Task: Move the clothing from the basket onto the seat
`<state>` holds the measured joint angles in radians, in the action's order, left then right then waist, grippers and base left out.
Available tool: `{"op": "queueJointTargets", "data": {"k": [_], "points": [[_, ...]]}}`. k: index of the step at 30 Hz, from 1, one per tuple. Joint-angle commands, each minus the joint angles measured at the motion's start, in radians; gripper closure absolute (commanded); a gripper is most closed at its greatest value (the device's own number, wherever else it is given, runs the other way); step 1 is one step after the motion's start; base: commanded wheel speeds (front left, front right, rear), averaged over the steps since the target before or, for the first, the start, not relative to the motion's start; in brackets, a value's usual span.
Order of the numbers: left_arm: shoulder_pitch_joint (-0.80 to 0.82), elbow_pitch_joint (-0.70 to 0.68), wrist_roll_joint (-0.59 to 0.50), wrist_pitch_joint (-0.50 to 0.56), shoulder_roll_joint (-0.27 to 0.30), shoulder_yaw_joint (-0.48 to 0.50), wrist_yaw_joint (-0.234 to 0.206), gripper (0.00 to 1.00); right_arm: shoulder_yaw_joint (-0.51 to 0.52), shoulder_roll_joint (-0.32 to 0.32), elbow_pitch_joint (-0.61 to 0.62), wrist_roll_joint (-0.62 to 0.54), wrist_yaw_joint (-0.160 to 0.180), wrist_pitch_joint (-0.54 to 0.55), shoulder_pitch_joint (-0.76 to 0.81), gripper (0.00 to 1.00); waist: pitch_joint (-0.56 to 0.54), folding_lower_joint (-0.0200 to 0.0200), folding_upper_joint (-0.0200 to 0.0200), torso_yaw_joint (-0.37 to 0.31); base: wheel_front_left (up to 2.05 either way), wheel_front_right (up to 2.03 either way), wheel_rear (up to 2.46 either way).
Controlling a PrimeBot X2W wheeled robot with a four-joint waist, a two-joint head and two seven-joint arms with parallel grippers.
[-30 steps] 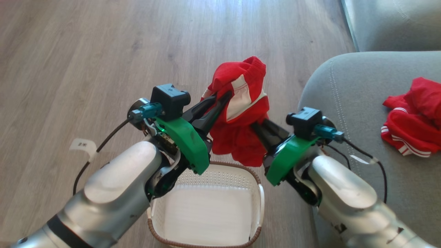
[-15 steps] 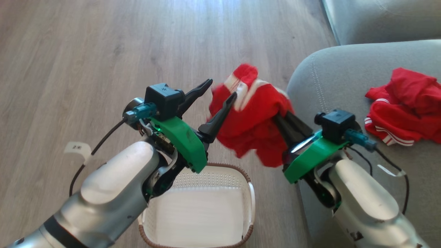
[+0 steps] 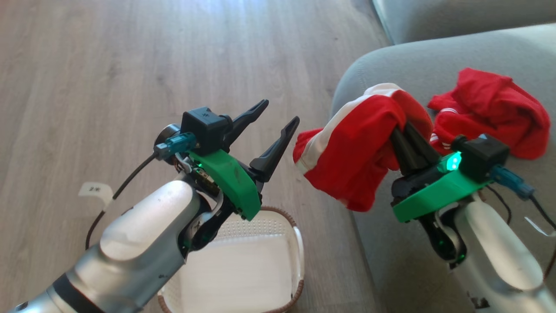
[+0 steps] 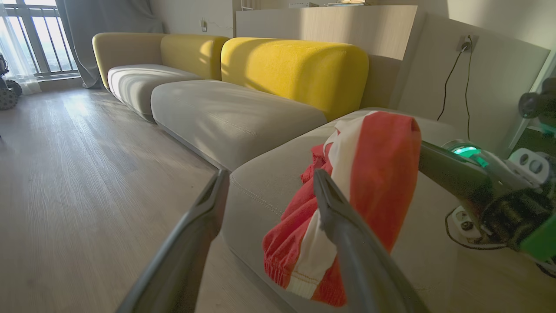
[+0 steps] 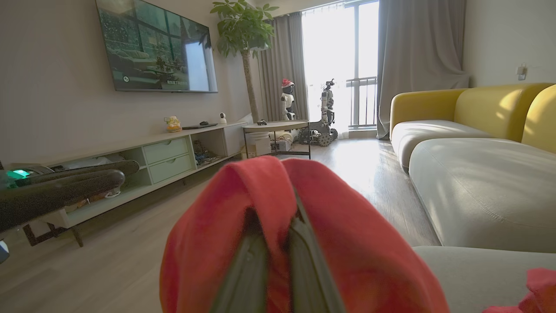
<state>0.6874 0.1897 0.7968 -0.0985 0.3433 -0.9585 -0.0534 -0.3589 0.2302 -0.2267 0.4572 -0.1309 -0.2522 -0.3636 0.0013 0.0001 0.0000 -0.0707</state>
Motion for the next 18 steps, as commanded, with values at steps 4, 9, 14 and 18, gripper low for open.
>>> {"op": "queueJointTargets", "data": {"k": [4,9,14,18], "points": [[0.027,-0.034,0.000,-0.013,0.034,0.043,-0.004,0.00,0.021,0.028,0.086,-0.001,0.000,-0.010,0.008,1.00,0.009,-0.0001,0.0000,-0.056,0.00,0.00,0.00],[0.014,-0.039,-0.003,-0.024,0.037,0.039,-0.009,0.00,0.059,0.039,0.135,-0.008,0.000,-0.010,0.038,1.00,0.019,-0.0001,0.0000,-0.114,0.00,0.00,0.00],[0.006,-0.042,-0.010,-0.031,0.040,0.032,-0.015,0.00,0.091,0.042,0.185,-0.020,0.000,-0.010,0.067,1.00,0.030,-0.0001,0.0000,-0.176,0.00,0.00,0.00],[0.006,-0.049,-0.016,-0.036,0.045,0.030,-0.018,0.00,0.113,0.045,0.219,-0.035,0.000,-0.010,0.088,1.00,0.042,-0.0001,0.0000,-0.225,0.00,0.00,0.00]]}}
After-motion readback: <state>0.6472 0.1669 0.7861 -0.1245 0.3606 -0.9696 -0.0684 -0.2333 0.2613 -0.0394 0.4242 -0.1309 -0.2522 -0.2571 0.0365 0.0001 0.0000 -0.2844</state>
